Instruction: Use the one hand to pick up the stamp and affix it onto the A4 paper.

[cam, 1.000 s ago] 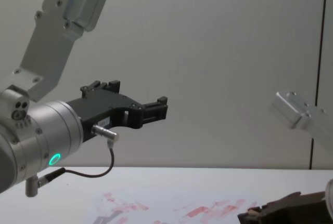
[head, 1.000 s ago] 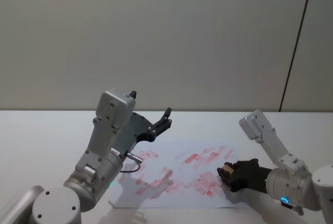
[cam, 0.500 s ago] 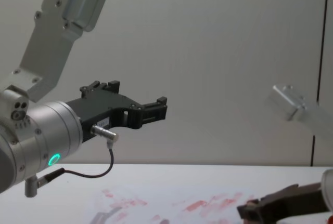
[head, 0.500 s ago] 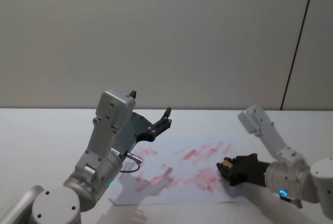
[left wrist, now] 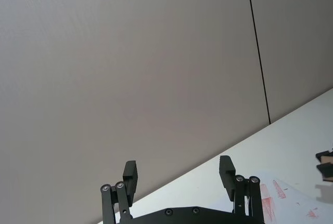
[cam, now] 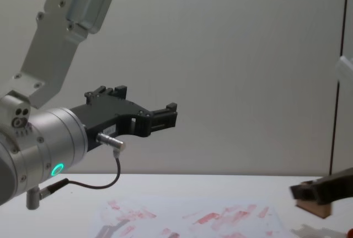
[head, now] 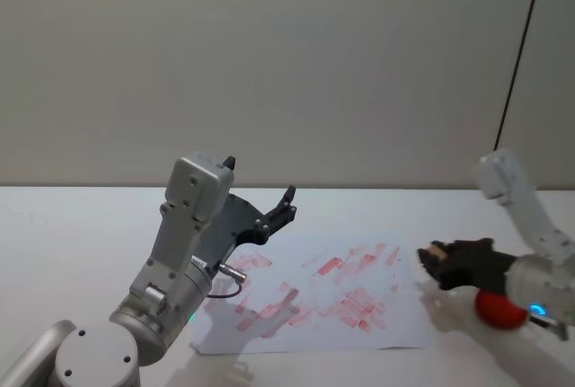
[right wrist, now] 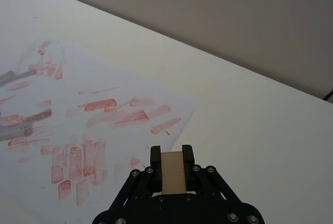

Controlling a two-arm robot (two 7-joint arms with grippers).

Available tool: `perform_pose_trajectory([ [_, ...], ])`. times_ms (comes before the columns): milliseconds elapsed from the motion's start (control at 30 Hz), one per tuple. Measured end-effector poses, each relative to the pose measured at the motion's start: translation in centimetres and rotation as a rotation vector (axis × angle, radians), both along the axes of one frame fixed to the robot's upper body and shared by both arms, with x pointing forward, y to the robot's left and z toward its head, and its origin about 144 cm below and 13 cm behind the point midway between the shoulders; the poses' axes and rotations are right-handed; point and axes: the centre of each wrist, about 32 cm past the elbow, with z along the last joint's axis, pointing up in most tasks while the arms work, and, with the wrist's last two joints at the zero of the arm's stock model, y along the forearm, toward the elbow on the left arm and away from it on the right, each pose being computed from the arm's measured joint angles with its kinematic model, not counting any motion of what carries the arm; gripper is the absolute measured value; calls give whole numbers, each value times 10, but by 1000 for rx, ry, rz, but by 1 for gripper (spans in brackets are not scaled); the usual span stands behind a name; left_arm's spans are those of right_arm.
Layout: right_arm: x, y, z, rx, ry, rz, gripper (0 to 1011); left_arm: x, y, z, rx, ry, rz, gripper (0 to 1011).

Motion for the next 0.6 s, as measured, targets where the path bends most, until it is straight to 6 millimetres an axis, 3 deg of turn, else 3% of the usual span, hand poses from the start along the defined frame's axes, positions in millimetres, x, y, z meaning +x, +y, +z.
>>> perform_pose_trajectory([
  [267,-18,-25,7,-1,6,-66,219,0,0,0,0,0,0,1002],
  [600,-30,-41,10,-12,6,-109,219,0,0,0,0,0,0,1003],
])
